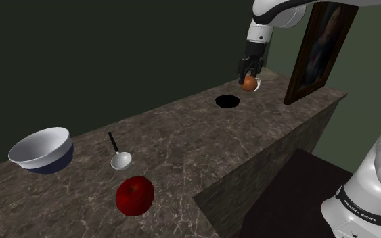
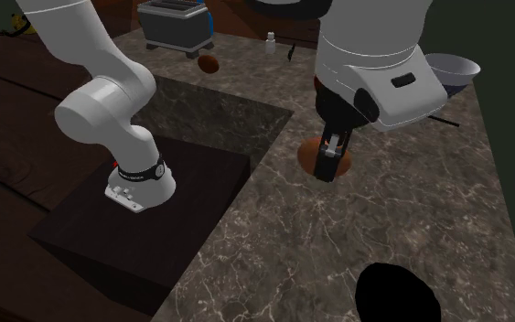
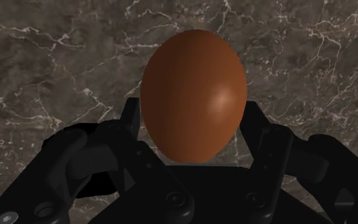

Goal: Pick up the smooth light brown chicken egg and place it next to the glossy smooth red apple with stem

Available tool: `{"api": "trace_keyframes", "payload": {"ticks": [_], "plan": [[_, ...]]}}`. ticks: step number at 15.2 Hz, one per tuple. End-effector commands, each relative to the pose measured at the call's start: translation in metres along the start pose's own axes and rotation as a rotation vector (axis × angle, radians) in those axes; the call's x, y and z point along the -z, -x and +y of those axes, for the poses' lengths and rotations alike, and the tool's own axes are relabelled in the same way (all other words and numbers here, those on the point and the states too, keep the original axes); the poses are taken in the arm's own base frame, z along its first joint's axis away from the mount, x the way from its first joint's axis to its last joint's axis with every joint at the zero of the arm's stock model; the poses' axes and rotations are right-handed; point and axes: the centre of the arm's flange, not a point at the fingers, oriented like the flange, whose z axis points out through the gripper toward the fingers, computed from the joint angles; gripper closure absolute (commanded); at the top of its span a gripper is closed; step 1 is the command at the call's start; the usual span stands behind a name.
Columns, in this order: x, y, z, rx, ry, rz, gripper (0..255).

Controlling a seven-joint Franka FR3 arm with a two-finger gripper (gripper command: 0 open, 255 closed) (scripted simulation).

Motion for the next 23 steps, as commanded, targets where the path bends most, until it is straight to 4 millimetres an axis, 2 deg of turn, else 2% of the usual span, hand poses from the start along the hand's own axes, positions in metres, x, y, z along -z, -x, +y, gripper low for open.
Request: {"api": "trace_keyframes", "payload": {"ticks": [1,23], "plan": [[-0.004,0.009,-0.024,-0.001,0.000,0.001,255],[-0.065,0.091,-0.296,-0.001,0.000,0.001,255]]}}
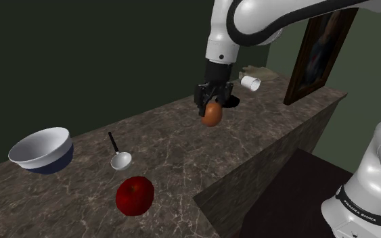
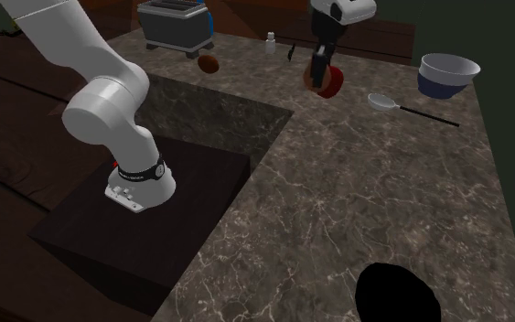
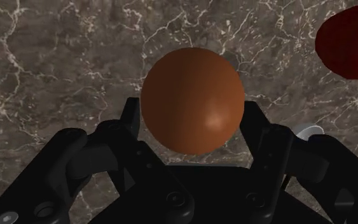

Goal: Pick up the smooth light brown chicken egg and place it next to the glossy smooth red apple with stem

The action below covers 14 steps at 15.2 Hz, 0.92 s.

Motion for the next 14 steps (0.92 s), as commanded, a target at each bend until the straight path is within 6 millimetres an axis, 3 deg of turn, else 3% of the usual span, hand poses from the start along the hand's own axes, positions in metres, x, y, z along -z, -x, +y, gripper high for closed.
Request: {"api": "trace_keyframes", "payload": {"ticks": [1,14], "plan": [[-0.006,0.012,-0.026,-0.001,0.000,0.000,255],[-0.043,0.062,-0.191,-0.001,0.000,0.000,255]]}}
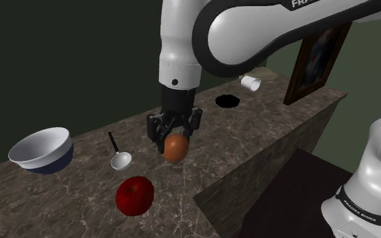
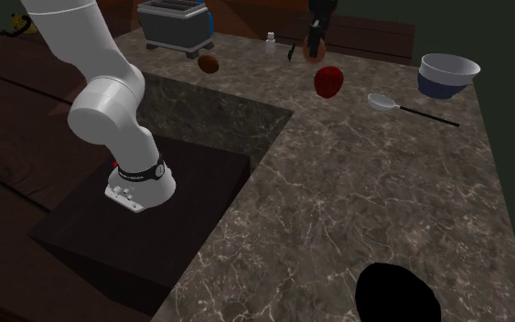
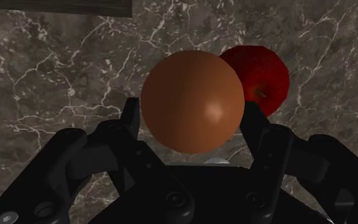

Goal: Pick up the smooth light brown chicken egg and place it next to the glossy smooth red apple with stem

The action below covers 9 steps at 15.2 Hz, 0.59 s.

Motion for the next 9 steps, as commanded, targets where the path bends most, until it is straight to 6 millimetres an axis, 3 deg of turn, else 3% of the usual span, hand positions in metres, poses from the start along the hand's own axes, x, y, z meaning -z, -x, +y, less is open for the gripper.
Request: {"api": "trace_keyframes", "payload": {"ticks": [1,9], "plan": [[-0.008,0.006,-0.015,-0.002,-0.001,0.001,255],[-0.049,0.006,-0.006,-0.002,-0.001,0.001,255]]}}
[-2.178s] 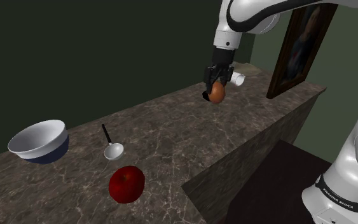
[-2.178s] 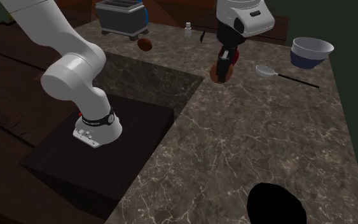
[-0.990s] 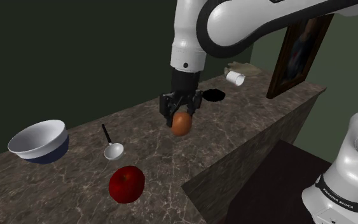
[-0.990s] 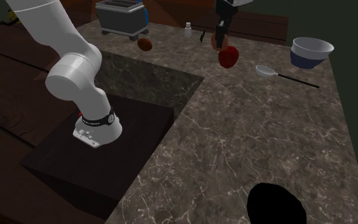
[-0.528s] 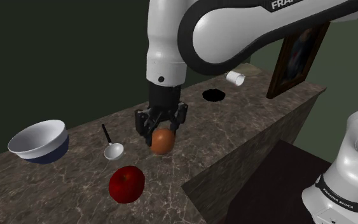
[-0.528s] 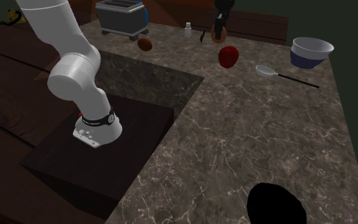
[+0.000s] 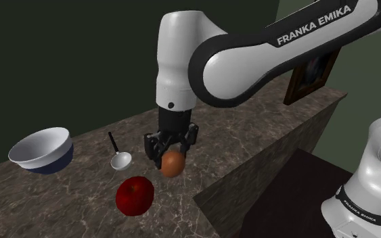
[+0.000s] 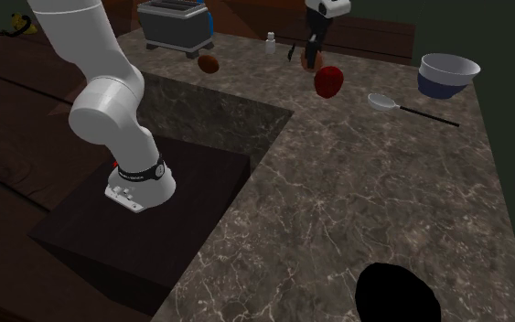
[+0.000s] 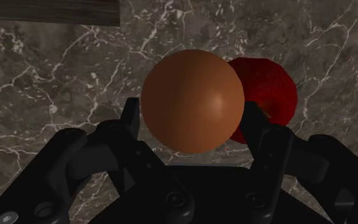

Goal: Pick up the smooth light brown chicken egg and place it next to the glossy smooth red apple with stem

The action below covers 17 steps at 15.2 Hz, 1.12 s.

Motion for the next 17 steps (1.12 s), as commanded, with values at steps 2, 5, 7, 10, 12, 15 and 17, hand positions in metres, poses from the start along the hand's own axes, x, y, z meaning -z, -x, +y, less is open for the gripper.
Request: {"api": "trace_keyframes", "payload": {"ticks": [2,5,7,10,12,15,17], "plan": [[-0.015,0.000,0.004,0.000,-0.001,0.001,255],[-0.031,0.000,0.007,0.000,-0.001,0.001,255],[-0.041,0.000,0.009,0.000,-0.001,0.001,255],[-0.057,0.000,0.013,0.000,-0.001,0.001,255],[-0.067,-0.001,0.015,0.000,-0.001,0.001,255],[-0.082,-0.001,0.019,0.000,-0.001,0.001,255],[-0.093,-0.001,0.021,0.000,-0.001,0.001,255]]}}
